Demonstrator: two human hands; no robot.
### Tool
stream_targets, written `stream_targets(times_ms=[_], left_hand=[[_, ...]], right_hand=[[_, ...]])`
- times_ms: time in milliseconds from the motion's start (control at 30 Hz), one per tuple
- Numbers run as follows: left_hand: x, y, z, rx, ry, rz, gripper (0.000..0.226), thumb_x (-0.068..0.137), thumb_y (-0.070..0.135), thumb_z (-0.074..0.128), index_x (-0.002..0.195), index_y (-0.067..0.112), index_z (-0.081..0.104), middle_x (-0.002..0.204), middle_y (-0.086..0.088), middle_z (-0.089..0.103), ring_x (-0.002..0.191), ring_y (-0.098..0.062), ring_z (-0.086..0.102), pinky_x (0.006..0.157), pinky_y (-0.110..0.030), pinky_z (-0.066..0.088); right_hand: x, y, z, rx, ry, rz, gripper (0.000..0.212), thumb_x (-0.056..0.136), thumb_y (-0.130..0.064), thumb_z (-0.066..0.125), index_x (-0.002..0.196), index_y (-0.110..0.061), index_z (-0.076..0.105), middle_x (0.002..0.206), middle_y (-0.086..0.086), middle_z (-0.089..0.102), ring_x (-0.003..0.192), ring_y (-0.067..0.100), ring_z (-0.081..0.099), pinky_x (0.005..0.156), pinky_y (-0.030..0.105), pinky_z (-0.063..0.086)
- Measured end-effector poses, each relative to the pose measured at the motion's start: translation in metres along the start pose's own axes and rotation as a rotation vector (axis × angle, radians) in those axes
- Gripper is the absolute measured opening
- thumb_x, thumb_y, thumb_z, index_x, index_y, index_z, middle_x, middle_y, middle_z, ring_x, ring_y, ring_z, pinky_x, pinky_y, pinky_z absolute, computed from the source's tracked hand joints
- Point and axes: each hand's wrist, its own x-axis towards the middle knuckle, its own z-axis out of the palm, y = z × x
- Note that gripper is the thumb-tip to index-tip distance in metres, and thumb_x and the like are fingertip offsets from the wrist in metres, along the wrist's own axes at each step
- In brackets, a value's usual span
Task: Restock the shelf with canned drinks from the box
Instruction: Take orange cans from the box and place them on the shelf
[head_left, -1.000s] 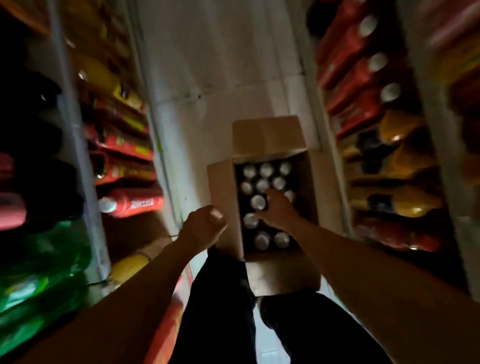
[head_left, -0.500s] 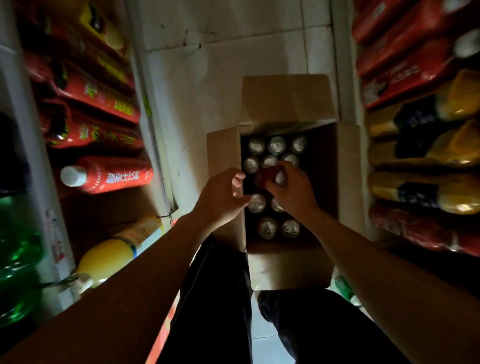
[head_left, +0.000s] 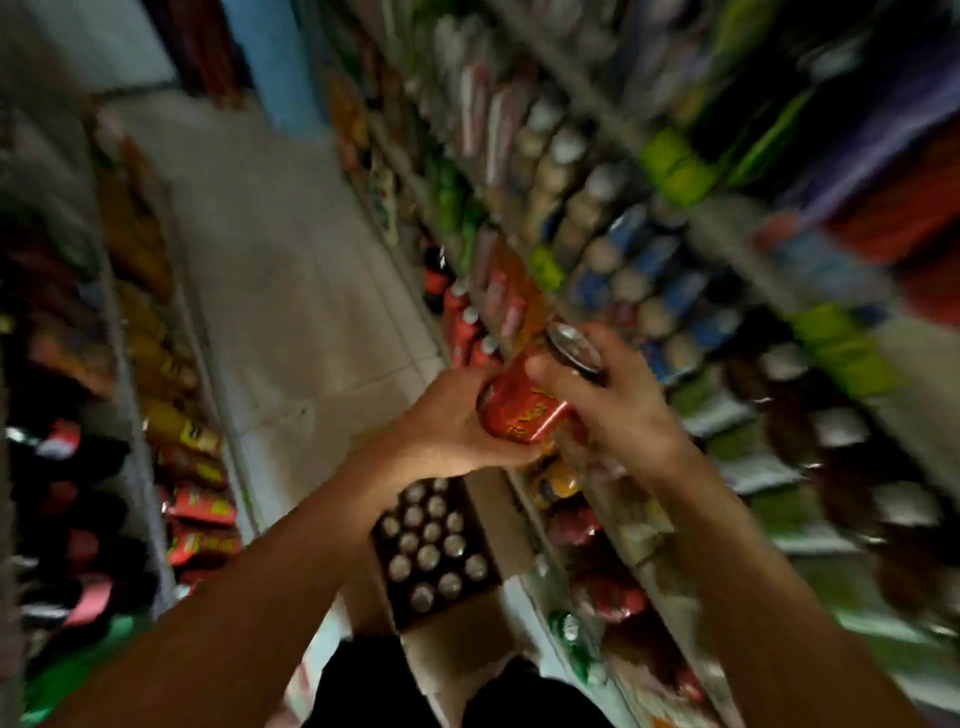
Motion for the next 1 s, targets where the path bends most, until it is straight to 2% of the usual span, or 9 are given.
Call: stream_targets(times_ms=[100,200,300,400,467,567,700,800,1000], left_hand=[[0.012,0.088,0.012,-0.144,-0.125,0.066,0.078,0.057,0.024,0.089,0.128,0.023,0.056,0.115,0.0,0.071,0.108,-0.015,0.067,0.096,-0.036,0.053],[0.028,0.149,0.039,-0.166,-0.214,0.126,0.105,0.045,0.024,0.089,0.138,0.029,0.039,0.129,-0.008,0.062,0.119,-0.025,0.061,0.101,-0.052,0.048],[0.04,0.193,0.073,-0.185,-0.183,0.201,0.107,0.036,0.028,0.095,0.127,0.04,0.038,0.128,-0.007,0.059,0.116,-0.024,0.062,0.098,-0.056,0.049],[0.046,0.219,0.101,-0.231,-0.107,0.243,0.092,0.039,0.037,0.094,0.118,0.031,0.046,0.117,-0.002,0.063,0.105,-0.023,0.066,0.091,-0.053,0.054],[0.053,0.229,0.108,0.057,0.015,0.371,0.068,0.053,0.051,0.09,0.109,0.032,0.056,0.111,0.009,0.065,0.101,-0.014,0.066,0.089,-0.043,0.056],[0.064,0.237,0.104,0.526,0.067,0.59,0.05,0.078,0.049,0.075,0.121,0.028,0.059,0.12,0.013,0.06,0.11,-0.006,0.057,0.092,-0.03,0.051],[0.077,0.244,0.104,0.847,-0.07,0.626,0.054,0.09,0.054,0.058,0.135,0.023,0.054,0.136,0.005,0.054,0.127,-0.016,0.047,0.107,-0.034,0.039],[0.082,0.246,0.103,1.012,-0.171,0.597,0.052,0.094,0.053,0.051,0.136,0.023,0.053,0.138,0.005,0.052,0.129,-0.017,0.042,0.104,-0.031,0.034],[0.086,0.252,0.1,1.042,-0.217,0.567,0.049,0.092,0.049,0.056,0.135,0.027,0.055,0.137,0.008,0.053,0.127,-0.019,0.042,0.102,-0.032,0.038]], right_hand=[[-0.05,-0.048,-0.062,0.137,0.041,-0.074,0.066,0.062,-0.025,0.089,0.121,-0.023,0.06,0.106,0.0,0.073,0.086,0.008,0.071,0.074,0.026,0.058],[-0.085,-0.071,-0.105,0.006,0.247,-0.132,0.069,0.055,-0.028,0.094,0.116,-0.023,0.063,0.1,-0.002,0.075,0.093,0.012,0.072,0.086,0.04,0.058],[-0.113,-0.084,-0.144,-0.092,0.454,-0.194,0.065,0.056,-0.024,0.095,0.113,-0.023,0.064,0.094,-0.011,0.074,0.085,-0.005,0.068,0.077,0.017,0.054],[-0.13,-0.085,-0.174,-0.131,0.653,-0.226,0.068,0.057,-0.027,0.094,0.114,-0.029,0.059,0.1,-0.018,0.069,0.09,-0.007,0.066,0.077,0.012,0.052],[-0.133,-0.083,-0.192,-0.151,0.749,-0.175,0.066,0.056,-0.032,0.094,0.109,-0.038,0.056,0.097,-0.018,0.068,0.086,-0.007,0.065,0.076,0.016,0.053],[-0.133,-0.074,-0.217,-0.173,0.82,-0.089,0.054,0.058,-0.031,0.093,0.1,-0.037,0.06,0.09,-0.019,0.067,0.079,-0.008,0.063,0.07,0.017,0.05],[-0.13,-0.059,-0.232,-0.123,0.853,-0.048,0.052,0.058,-0.015,0.094,0.091,-0.036,0.059,0.088,-0.026,0.06,0.077,-0.018,0.06,0.064,0.0,0.042],[-0.125,-0.057,-0.234,-0.127,0.869,-0.025,0.057,0.058,-0.013,0.094,0.093,-0.035,0.054,0.088,-0.031,0.053,0.07,-0.026,0.052,0.061,-0.003,0.04],[-0.115,-0.052,-0.235,-0.144,0.985,0.074,0.078,0.058,-0.026,0.094,0.122,-0.02,0.05,0.102,-0.011,0.059,0.09,0.011,0.059,0.077,0.03,0.049]])
